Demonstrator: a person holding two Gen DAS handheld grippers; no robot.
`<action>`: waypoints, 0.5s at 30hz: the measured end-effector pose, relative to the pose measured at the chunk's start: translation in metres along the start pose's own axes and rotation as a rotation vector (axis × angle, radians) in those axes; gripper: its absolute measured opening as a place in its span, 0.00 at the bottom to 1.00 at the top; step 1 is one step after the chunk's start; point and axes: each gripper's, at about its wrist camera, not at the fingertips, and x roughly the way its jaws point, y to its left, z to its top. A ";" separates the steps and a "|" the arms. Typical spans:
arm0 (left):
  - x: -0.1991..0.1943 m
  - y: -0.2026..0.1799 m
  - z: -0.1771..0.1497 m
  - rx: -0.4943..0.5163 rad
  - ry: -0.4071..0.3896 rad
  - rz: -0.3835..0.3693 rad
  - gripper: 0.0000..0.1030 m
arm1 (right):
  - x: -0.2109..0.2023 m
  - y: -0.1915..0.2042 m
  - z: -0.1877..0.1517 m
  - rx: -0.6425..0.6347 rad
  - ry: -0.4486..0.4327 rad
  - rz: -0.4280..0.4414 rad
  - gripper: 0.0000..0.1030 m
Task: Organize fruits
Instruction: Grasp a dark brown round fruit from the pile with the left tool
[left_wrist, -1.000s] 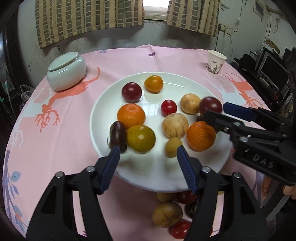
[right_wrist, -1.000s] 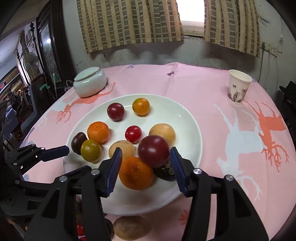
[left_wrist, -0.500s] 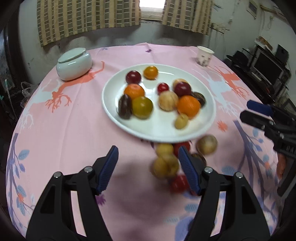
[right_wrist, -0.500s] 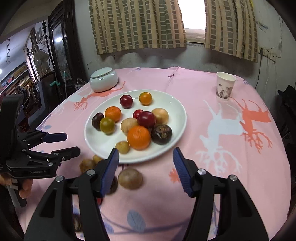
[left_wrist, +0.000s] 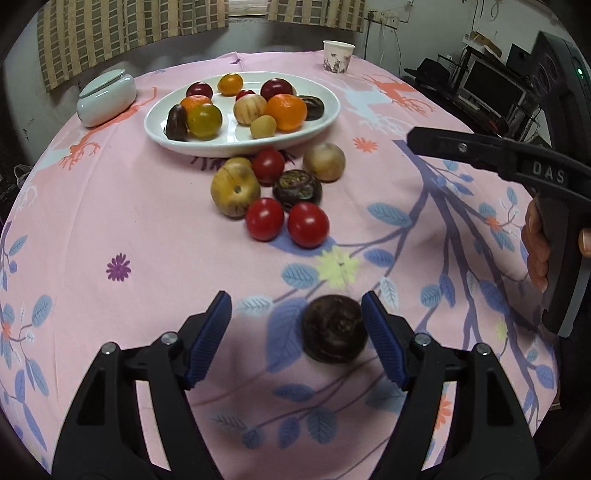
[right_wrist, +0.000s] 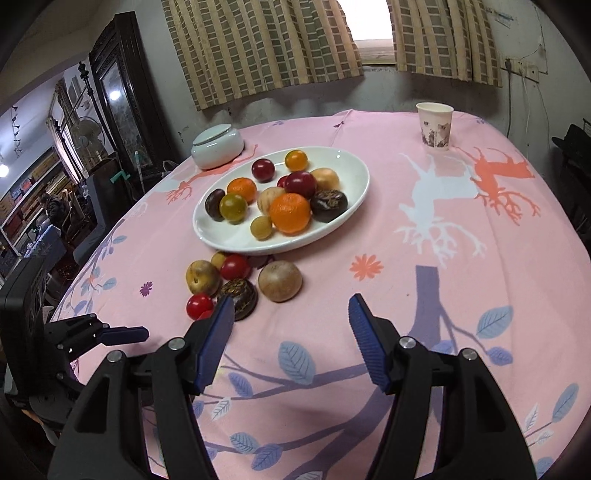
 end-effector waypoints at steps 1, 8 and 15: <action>-0.001 -0.003 -0.002 0.005 0.000 0.002 0.72 | 0.000 0.001 -0.001 -0.003 -0.002 -0.003 0.63; 0.000 -0.016 -0.007 0.037 0.007 0.021 0.72 | 0.000 0.005 -0.006 -0.022 -0.007 0.006 0.63; 0.009 -0.017 -0.012 0.026 0.026 -0.033 0.42 | 0.002 0.003 -0.009 -0.010 -0.002 0.005 0.63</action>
